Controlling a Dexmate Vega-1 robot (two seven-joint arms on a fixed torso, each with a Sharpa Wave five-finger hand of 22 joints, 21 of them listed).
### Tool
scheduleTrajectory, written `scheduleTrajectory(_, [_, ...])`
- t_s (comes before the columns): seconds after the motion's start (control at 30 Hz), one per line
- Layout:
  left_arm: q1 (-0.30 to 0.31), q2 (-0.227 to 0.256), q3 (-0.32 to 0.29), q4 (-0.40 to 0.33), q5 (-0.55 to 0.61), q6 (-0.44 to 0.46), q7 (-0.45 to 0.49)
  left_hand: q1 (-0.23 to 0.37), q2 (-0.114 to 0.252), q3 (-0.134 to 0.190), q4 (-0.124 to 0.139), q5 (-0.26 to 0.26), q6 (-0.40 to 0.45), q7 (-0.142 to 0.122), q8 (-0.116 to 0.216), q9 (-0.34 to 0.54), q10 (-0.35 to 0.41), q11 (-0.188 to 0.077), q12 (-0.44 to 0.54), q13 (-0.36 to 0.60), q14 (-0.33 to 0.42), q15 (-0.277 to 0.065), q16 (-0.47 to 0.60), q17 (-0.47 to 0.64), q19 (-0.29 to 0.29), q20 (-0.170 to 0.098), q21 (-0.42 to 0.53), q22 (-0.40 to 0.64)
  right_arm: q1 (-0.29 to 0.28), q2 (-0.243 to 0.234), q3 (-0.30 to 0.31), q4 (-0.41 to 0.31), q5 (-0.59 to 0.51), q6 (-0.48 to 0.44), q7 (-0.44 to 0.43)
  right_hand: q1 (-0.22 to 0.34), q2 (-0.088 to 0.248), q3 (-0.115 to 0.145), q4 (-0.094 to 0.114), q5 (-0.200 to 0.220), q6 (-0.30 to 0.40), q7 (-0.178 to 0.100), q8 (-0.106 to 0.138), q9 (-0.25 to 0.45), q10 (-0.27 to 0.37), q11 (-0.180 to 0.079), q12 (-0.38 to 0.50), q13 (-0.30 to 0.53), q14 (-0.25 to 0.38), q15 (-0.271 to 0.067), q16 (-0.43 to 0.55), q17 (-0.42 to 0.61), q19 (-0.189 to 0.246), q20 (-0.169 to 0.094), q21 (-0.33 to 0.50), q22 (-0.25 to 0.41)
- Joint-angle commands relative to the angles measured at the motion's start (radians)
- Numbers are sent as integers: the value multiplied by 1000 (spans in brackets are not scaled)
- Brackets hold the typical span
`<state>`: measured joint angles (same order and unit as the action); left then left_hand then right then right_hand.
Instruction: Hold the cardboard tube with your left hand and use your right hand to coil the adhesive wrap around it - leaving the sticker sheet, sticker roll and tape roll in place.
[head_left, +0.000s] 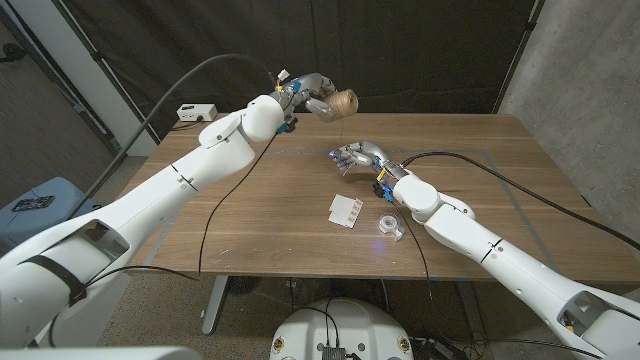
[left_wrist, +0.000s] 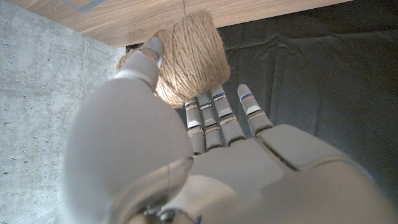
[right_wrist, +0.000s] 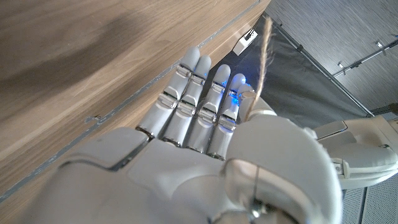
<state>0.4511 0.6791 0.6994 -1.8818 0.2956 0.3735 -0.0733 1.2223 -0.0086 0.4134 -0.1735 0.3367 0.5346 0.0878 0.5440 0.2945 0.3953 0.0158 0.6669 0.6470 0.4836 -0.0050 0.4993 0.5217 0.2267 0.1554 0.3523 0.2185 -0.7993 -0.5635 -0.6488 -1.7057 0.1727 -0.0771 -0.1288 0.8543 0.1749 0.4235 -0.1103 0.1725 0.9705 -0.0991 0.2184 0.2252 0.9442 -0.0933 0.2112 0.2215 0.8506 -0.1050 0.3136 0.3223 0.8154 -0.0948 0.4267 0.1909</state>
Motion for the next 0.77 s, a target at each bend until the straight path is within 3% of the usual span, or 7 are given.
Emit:
scheduleTrajectory(0.03, [-26,-20,13,60,-6,-37,1,21,130,18,10,7,110,-23,50,86,32,-31,8,102,4,4,3,3,-5,1,8,1,-4,-4,5,-20,4,-18,-8,-2,7,2,-4,0,8,-1,4,1,1,1,1,3,-1,-110,0,2,-6,-76,9,0])
scheduleTrajectory(0.77, [-55,-50,35,121,9,-51,9,18,131,17,12,9,109,-25,48,87,31,-30,7,102,2,5,2,4,-6,2,9,1,-27,-29,17,-61,14,-12,-4,-1,7,2,-5,0,8,4,3,2,0,2,1,3,-1,-110,-2,3,-6,-75,13,0])
